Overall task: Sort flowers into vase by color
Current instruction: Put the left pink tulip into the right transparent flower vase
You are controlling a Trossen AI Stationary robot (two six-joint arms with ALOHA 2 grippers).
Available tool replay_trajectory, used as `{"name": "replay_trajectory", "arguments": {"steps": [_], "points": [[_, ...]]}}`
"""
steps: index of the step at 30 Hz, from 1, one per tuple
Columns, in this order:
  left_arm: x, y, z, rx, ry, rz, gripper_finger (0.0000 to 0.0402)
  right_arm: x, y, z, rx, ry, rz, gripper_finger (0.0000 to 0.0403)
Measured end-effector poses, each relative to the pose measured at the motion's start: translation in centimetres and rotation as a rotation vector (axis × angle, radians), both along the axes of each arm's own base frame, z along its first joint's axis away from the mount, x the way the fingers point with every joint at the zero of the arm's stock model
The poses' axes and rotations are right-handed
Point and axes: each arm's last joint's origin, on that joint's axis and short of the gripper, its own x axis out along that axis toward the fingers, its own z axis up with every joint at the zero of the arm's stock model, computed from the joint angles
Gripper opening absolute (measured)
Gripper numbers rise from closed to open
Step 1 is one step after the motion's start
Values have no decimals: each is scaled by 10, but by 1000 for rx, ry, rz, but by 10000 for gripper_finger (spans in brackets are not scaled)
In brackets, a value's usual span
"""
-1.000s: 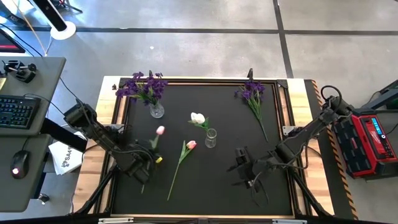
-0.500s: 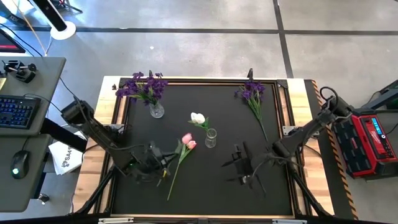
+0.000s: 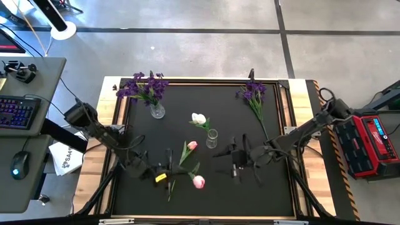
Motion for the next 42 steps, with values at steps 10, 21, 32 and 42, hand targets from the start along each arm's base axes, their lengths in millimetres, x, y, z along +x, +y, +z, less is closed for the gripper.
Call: {"name": "replay_trajectory", "arguments": {"steps": [10,21,32,42], "points": [[17,12,19,182,-123,-60,1,16,9,-1,-80,-174,43,248],[37,30,26,191,-123,23,1,21,0,9,-60,-276,11,248],[60,36,22,189,-95,139,1,23,-3,13,-58,-310,60,222],[64,34,24,151,-97,135,1,23,-3,14,-82,-323,69,96]]}}
